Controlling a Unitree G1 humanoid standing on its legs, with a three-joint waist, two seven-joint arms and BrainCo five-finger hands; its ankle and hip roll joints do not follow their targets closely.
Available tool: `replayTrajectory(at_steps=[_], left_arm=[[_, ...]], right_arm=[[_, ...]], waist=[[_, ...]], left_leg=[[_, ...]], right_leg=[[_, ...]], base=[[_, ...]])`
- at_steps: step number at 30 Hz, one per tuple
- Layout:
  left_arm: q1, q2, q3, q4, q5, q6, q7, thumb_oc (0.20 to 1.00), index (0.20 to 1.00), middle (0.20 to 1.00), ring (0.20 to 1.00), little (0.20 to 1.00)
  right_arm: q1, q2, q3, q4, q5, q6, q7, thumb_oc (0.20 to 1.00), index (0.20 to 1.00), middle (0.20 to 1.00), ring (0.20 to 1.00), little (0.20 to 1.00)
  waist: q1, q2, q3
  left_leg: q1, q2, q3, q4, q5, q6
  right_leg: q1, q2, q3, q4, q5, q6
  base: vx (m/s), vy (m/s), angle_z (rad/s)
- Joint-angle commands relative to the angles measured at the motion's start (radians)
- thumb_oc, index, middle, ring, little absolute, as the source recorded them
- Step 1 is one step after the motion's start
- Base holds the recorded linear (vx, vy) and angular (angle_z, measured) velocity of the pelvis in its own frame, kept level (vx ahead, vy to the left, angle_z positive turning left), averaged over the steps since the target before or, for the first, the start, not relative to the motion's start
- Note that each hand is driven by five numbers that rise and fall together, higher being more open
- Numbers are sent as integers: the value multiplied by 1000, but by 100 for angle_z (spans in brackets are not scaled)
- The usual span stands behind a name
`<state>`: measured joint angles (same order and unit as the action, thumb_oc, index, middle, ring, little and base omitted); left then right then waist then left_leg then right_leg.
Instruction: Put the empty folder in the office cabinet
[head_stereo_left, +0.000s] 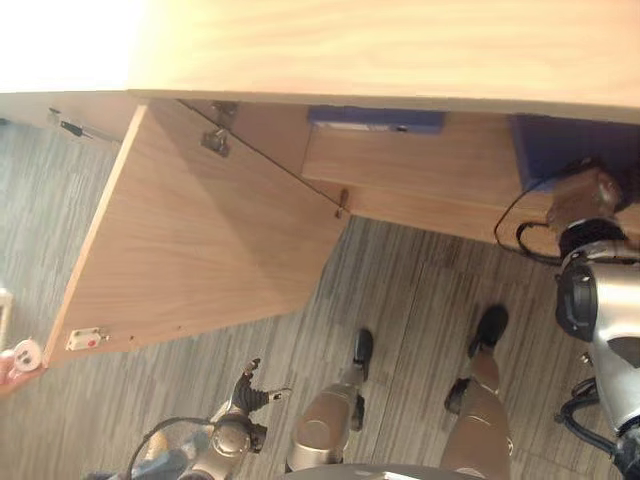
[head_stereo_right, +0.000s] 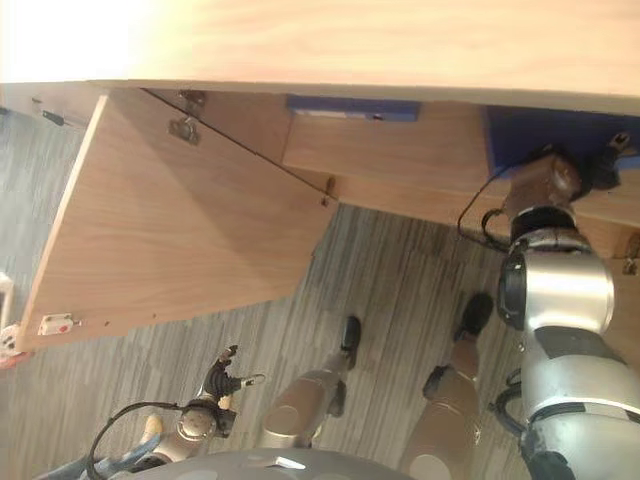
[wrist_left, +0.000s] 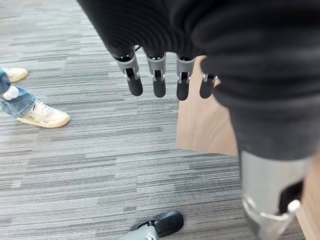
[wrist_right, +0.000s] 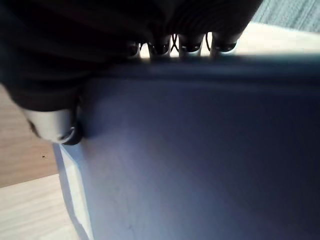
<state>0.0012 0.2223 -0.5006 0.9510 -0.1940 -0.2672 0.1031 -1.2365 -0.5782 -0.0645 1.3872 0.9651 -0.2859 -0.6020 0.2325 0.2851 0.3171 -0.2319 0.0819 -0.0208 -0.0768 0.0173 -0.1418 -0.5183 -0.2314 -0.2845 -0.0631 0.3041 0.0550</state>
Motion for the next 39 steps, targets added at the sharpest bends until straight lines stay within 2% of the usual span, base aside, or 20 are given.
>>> replayTrajectory(at_steps=[1, 11, 17, 20, 25, 27, 29, 30, 32, 33, 35, 37, 38, 39], left_arm=[[-35, 75, -34, 42, -53, -4, 35, 1000, 1000, 1000, 1000, 1000], [-64, 68, -31, 54, -91, 0, 49, 1000, 1000, 1000, 1000, 1000], [-71, 61, -28, 56, -107, 3, 54, 1000, 1000, 1000, 1000, 1000], [-68, 52, -37, 52, -124, 2, 53, 1000, 1000, 1000, 1000, 1000], [-60, 51, -35, 49, -135, 1, 50, 1000, 1000, 1000, 1000, 1000], [-56, 47, -30, 45, -157, 3, 48, 1000, 1000, 1000, 1000, 1000], [-55, 47, -30, 44, -162, 1, 48, 1000, 1000, 1000, 1000, 1000], [-54, 45, -31, 41, -165, 1, 48, 1000, 1000, 1000, 1000, 1000], [-66, 34, -24, 90, -165, 0, 45, 1000, 1000, 1000, 1000, 1000], [-79, 33, -21, 106, -168, 0, 45, 1000, 1000, 1000, 1000, 1000], [-80, 30, -20, 107, -168, -1, 44, 1000, 1000, 1000, 1000, 1000], [-94, 31, -13, 119, -172, 0, 50, 1000, 1000, 1000, 1000, 1000], [-98, 29, -10, 122, -173, 0, 52, 1000, 1000, 1000, 1000, 1000], [-103, 27, -7, 125, -175, 2, 53, 1000, 1000, 1000, 1000, 1000]], right_arm=[[-89, -35, 108, 46, 3, -18, 17, 200, 200, 200, 200, 200], [-224, -41, 174, 59, 33, -29, -4, 200, 200, 200, 200, 200], [-267, -45, 164, 50, 106, -64, -18, 200, 200, 200, 200, 200], [-303, -68, 156, 55, 136, -92, -54, 200, 200, 200, 200, 200], [-337, -107, 163, 76, 161, -86, -71, 200, 200, 200, 200, 200], [-339, -136, 155, 78, 176, -105, -104, 200, 200, 200, 200, 200], [-336, -143, 159, 74, 162, -107, -121, 200, 200, 200, 200, 200], [-335, -151, 167, 72, 136, -102, -135, 200, 200, 200, 200, 200], [-335, -152, 205, 67, 46, -74, -159, 200, 200, 200, 200, 200], [-333, -145, 240, 68, -21, -53, -159, 200, 200, 200, 200, 200], [-335, -144, 242, 66, -25, -51, -162, 200, 200, 200, 200, 200], [-338, -127, 279, 77, -80, -21, -150, 200, 200, 200, 200, 200], [-341, -122, 285, 79, -88, -17, -147, 200, 200, 200, 200, 200], [-343, -114, 290, 87, -94, -6, -140, 200, 200, 200, 200, 200]], waist=[[27, -23, 1], [62, 19, -5], [72, 34, -23], [83, 46, -37], [90, 58, -48], [94, 63, -55], [95, 63, -58], [95, 64, -49], [92, 60, -48], [92, 62, -53], [91, 63, -52], [89, 65, -48], [86, 63, -40], [85, 63, -40]], left_leg=[[28, 81, -43, 28, -32, -25], [-14, 132, -40, -10, 16, -50], [-45, 137, -48, -10, 23, -57], [-59, 138, -56, -10, 27, -62], [-75, 141, -69, -10, 36, -70], [-78, 147, -69, -10, 31, -73], [-80, 149, -69, -10, 28, -73], [-89, 151, -71, -10, 51, -78], [-98, 152, -77, -10, 54, -87], [-92, 155, -69, -10, 40, -85], [-93, 155, -69, -10, 40, -86], [-95, 158, -62, -10, 37, -84], [-105, 156, -62, -10, 53, -85], [-105, 156, -60, -10, 51, -83]], right_leg=[[-95, -109, 111, 160, -108, 145], [-256, -77, 126, 307, -186, 134], [-314, -75, 131, 369, -220, 128], [-346, -78, 129, 412, -240, 125], [-381, -83, 136, 462, -262, 123], [-397, -79, 142, 504, -304, 128], [-402, -81, 142, 518, -320, 127], [-418, -83, 133, 529, -300, 116], [-442, -88, 132, 556, -313, 113], [-445, -89, 142, 578, -346, 122], [-448, -89, 143, 581, -348, 122], [-474, -87, 147, 611, -354, 119], [-487, -89, 143, 612, -326, 105], [-494, -89, 145, 618, -328, 103]], base=[[32, -42, -7], [35, -57, -5], [30, -48, 0], [28, -36, 11], [19, -35, 14], [87, -52, 18], [21, -40, 11], [-69, -72, 10], [19, -76, 9], [98, -34, 7], [42, -23, 6], [-22, -23, 1], [-32, -29, -3], [-50, -30, -3]])
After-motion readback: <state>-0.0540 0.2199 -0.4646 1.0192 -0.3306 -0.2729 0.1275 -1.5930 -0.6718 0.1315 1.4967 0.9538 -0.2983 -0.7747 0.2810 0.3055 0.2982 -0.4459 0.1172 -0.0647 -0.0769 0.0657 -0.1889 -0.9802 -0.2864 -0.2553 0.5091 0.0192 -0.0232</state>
